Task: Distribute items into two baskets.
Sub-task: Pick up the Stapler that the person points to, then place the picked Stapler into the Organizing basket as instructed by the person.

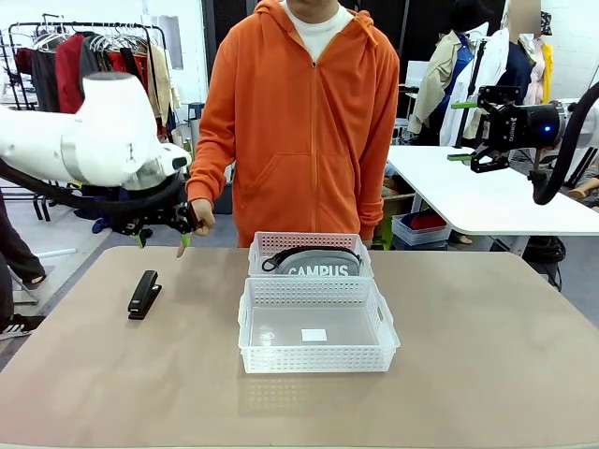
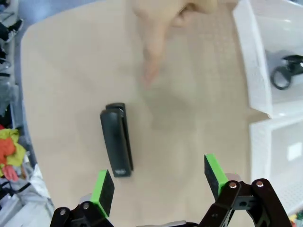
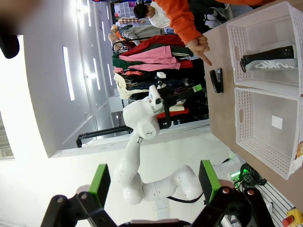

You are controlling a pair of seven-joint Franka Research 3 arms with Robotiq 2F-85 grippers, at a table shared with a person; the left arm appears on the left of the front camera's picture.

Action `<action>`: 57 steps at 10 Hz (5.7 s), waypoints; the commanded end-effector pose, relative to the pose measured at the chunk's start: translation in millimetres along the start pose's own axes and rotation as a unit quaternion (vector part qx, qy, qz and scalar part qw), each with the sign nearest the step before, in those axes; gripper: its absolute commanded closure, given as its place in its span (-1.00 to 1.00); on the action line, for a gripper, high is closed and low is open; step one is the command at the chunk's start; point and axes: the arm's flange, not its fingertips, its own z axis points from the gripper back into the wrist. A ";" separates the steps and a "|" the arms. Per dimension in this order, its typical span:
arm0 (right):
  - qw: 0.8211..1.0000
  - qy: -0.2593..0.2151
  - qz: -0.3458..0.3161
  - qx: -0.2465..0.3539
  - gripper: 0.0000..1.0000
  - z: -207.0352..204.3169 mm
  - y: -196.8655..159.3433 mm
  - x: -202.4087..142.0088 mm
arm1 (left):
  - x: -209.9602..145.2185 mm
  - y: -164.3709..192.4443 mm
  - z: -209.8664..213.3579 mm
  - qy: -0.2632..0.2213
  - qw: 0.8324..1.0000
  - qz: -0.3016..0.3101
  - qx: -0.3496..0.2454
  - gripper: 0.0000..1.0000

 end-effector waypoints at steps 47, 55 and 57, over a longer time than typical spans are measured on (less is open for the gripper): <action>1.000 0.000 0.004 0.000 -1.00 0.5 2.4 -0.1 | 31.2 31.4 188.2 0.041 0.997 0.064 0.005 1.00; 1.000 0.000 0.004 0.000 -1.00 0.5 2.4 -0.1 | 31.2 31.4 188.2 0.041 0.997 0.064 0.005 1.00; 1.000 0.000 0.004 0.000 -1.00 0.5 2.4 -0.1 | 29.3 21.8 191.2 0.049 0.999 0.006 -0.007 1.00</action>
